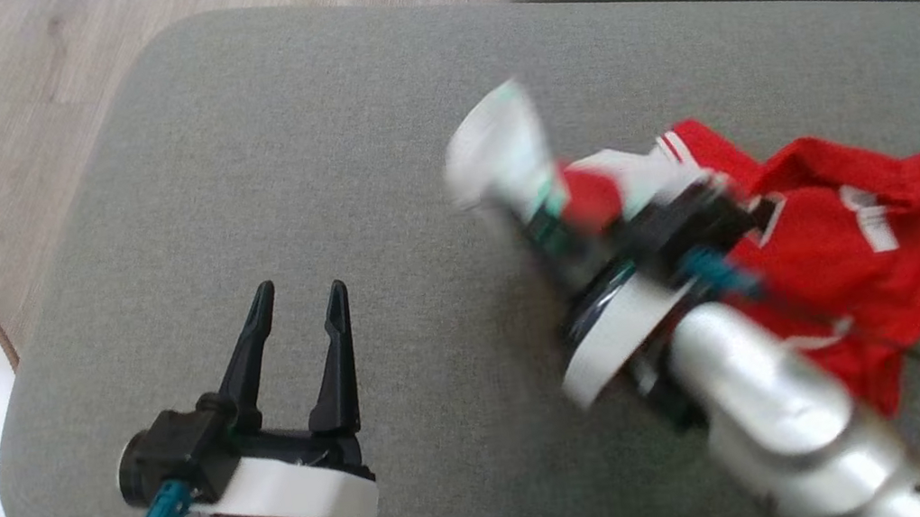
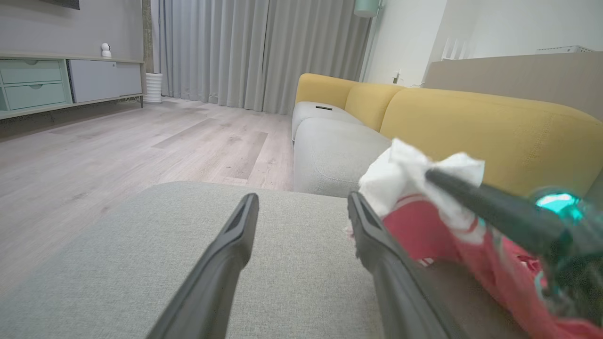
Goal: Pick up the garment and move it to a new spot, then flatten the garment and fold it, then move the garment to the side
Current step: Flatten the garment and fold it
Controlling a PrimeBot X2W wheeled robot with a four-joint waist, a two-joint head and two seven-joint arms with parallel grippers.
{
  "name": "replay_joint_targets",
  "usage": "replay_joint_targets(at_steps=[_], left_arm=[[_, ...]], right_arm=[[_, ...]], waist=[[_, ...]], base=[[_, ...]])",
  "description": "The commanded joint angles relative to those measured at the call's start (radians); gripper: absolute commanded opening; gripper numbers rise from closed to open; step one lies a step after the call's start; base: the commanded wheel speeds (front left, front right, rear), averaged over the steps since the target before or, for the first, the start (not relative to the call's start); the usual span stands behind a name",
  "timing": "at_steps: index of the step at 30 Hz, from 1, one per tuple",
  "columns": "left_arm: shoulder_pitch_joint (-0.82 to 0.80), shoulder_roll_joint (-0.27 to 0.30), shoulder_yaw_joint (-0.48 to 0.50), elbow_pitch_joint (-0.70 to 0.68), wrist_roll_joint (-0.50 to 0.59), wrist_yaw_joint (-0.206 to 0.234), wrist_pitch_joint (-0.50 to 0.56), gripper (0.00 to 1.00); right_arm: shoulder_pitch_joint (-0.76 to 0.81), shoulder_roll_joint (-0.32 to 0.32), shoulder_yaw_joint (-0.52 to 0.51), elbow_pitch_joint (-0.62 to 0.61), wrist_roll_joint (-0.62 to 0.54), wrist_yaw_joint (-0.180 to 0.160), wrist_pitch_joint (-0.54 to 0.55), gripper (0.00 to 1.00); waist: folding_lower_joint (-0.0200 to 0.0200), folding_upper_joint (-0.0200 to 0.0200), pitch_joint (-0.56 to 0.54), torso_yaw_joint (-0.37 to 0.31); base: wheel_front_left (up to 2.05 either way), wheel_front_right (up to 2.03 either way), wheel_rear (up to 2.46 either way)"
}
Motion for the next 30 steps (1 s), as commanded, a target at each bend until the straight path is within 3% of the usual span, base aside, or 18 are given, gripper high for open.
replay_joint_targets(at_steps=[1,2,3,4,7,14,24,30], left_arm=[[-0.051,-0.001,0.028,-0.039,-0.006,0.003,-0.005,1.0],[-0.052,-0.001,0.027,-0.04,-0.007,0.004,-0.005,1.0],[-0.052,-0.001,0.025,-0.04,-0.007,0.004,-0.005,1.0],[-0.053,-0.001,0.023,-0.039,-0.008,0.004,-0.005,1.0],[-0.05,-0.001,0.026,-0.036,-0.007,0.005,-0.005,1.0],[-0.037,-0.001,0.043,-0.034,0.001,0.006,-0.005,1.0],[-0.019,-0.001,0.062,-0.046,0.014,-0.001,-0.005,1.0],[-0.002,-0.001,0.057,-0.042,0.01,0.0,-0.005,1.0]], right_arm=[[0.0,0.017,0.101,-0.001,0.019,0.004,-0.002,0.0],[0.004,0.017,0.158,0.021,0.028,0.004,0.014,0.0],[0.007,0.017,0.211,0.039,0.037,0.004,0.023,0.31],[0.011,0.017,0.258,0.056,0.05,0.004,0.032,1.0],[0.017,0.017,0.346,0.103,0.091,0.004,0.044,1.0],[0.02,0.017,0.305,0.164,0.132,0.004,0.008,1.0],[0.158,-0.041,-0.109,0.078,0.029,0.004,-0.013,1.0],[0.316,-0.022,-0.329,-0.024,-0.048,0.004,-0.014,1.0]], waist=[[-0.0001,0.0,0.001,0.001],[-0.0001,0.0,0.001,0.002],[-0.0001,0.0,0.002,0.002],[-0.0001,0.0,0.002,0.002],[-0.0001,0.0,-0.004,-0.004],[-0.0001,0.0,-0.029,-0.041],[-0.0001,0.0,-0.079,-0.134],[-0.0001,0.0,-0.097,-0.174]], base=[[0.0,0.0,0.0],[0.0,0.0,0.0],[0.0,0.0,0.0],[0.0,0.0,0.0],[0.0,0.0,0.0],[0.0,0.0,0.0],[0.0,0.0,0.0],[0.0,0.0,0.0]])
